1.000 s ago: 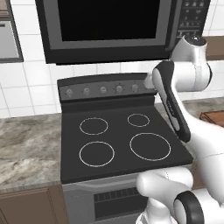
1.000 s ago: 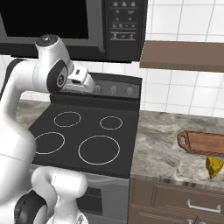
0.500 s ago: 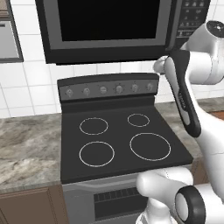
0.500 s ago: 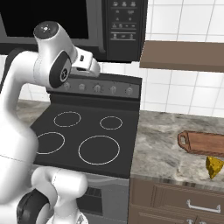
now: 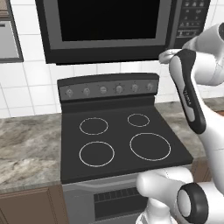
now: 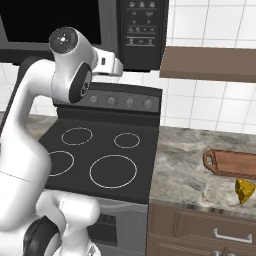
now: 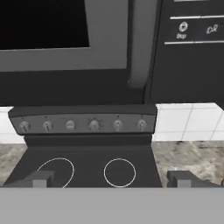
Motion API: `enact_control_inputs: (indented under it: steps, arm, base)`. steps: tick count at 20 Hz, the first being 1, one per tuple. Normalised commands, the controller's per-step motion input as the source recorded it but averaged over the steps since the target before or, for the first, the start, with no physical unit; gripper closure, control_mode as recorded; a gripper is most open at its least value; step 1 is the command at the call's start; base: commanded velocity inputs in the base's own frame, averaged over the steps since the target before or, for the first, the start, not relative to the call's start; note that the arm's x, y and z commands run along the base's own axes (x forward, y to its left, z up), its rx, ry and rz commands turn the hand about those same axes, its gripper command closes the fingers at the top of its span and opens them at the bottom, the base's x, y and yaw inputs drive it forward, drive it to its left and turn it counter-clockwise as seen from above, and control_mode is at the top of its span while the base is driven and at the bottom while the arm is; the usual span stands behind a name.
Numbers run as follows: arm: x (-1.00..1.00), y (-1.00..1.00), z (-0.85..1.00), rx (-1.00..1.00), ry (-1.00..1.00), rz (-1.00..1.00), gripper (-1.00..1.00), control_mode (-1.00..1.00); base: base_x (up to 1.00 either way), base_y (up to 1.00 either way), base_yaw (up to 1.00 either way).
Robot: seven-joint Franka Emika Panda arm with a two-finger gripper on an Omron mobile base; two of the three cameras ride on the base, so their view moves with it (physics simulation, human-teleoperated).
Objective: Retrieve the reheated potato from the microwave, then place the potato, cheese, and condiment on the cutting board.
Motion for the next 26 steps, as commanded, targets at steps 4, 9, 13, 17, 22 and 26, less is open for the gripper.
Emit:
enact_control_inputs:
  steps: [4, 9, 13, 17, 22, 26]
  arm:
    - [0.36, -0.17, 0.41, 0.0, 0.0, 0.0, -1.0, -1.0]
    - [0.34, -0.13, 0.35, 0.0, 0.02, 0.0, -1.0, -1.0]
    - [0.38, -0.09, 0.31, 0.0, 0.0, 0.0, -1.0, -1.0]
    - [0.44, -0.1, 0.26, 0.0, 0.0, 0.0, -1.0, -1.0]
    - [0.44, -0.12, 0.22, 0.0, 0.0, 0.01, -1.0, -1.0]
    - [0.46, -0.14, 0.14, 0.0, 0.01, 0.02, -1.0, -1.0]
  base:
    - [0.0, 0.0, 0.0]
    - [0.0, 0.0, 0.0]
    - [0.0, 0.0, 0.0]
    - [0.0, 0.0, 0.0]
    - [0.0, 0.0, 0.0]
    - [0.0, 0.0, 0.0]
